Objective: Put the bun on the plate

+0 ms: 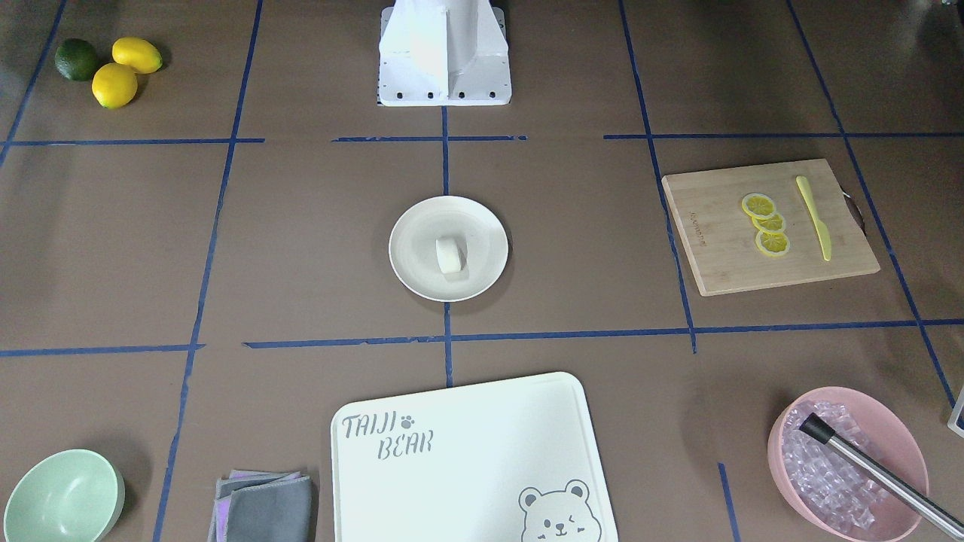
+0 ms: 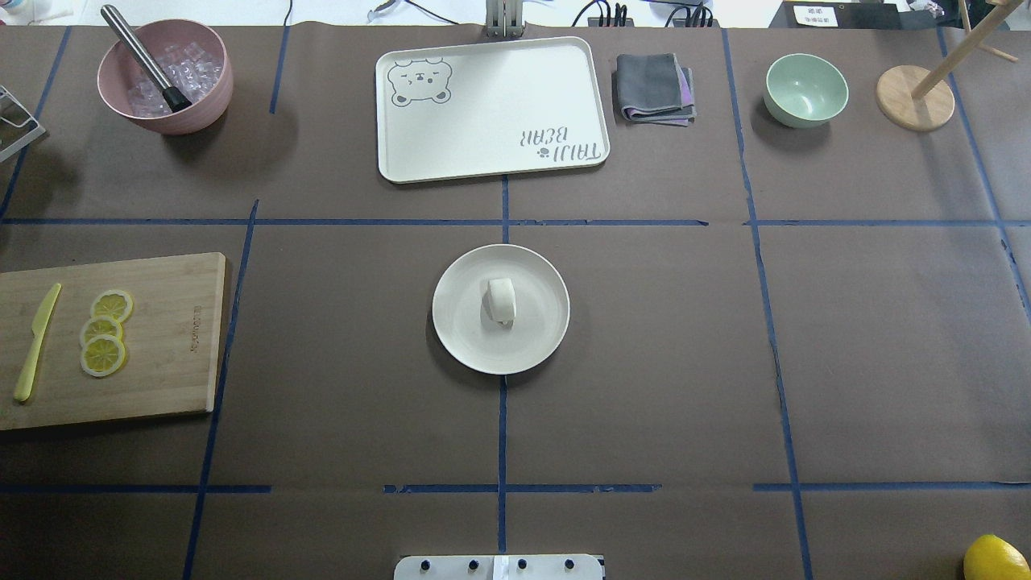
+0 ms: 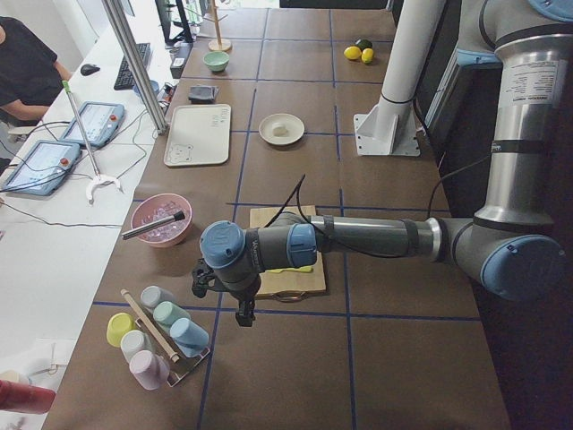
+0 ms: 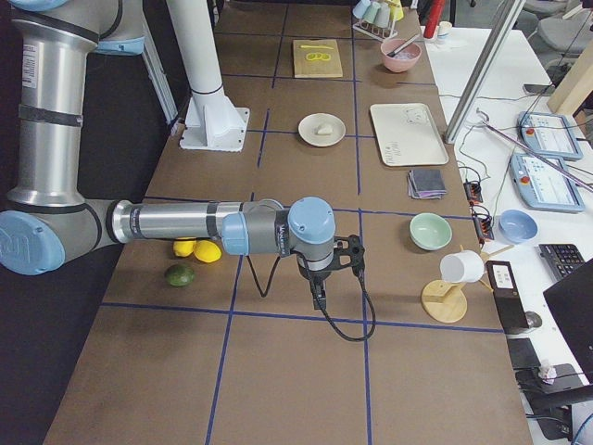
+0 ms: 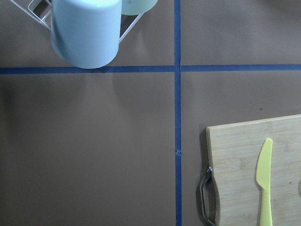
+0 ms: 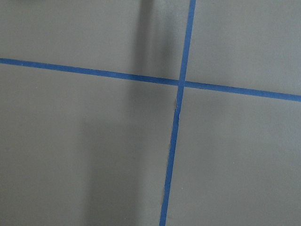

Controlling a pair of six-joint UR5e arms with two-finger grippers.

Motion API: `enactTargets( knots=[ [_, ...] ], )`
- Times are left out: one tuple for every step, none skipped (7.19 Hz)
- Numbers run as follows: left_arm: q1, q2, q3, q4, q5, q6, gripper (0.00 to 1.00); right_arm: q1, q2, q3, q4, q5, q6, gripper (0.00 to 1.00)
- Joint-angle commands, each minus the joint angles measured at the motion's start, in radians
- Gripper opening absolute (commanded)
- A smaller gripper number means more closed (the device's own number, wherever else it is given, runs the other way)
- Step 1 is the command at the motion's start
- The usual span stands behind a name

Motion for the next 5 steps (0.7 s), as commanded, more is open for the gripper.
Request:
enactTargets(
  knots=[
    [0.0,0.0,0.0,0.0,0.0,0.0,1.0,0.0,0.0,-0.001,0.0,0.0,-0.002,1.0],
    [0.0,-0.001,-0.002,0.0,0.0,0.0,1.0,0.0,0.0,-0.001,0.0,0.0,-0.002,1.0],
    [0.0,-0.001,-0.003,0.0,0.0,0.0,1.0,0.0,0.0,-0.001,0.0,0.0,0.0,1.0],
    [0.0,-0.003,-0.003,0.0,0.0,0.0,1.0,0.001,0.0,0.002,0.0,0.0,0.0,1.0],
    [0.0,-0.003,-0.002,0.002,0.002,0.0,1.0,0.006,0.0,0.002,0.0,0.0,0.0,1.0]
  ],
)
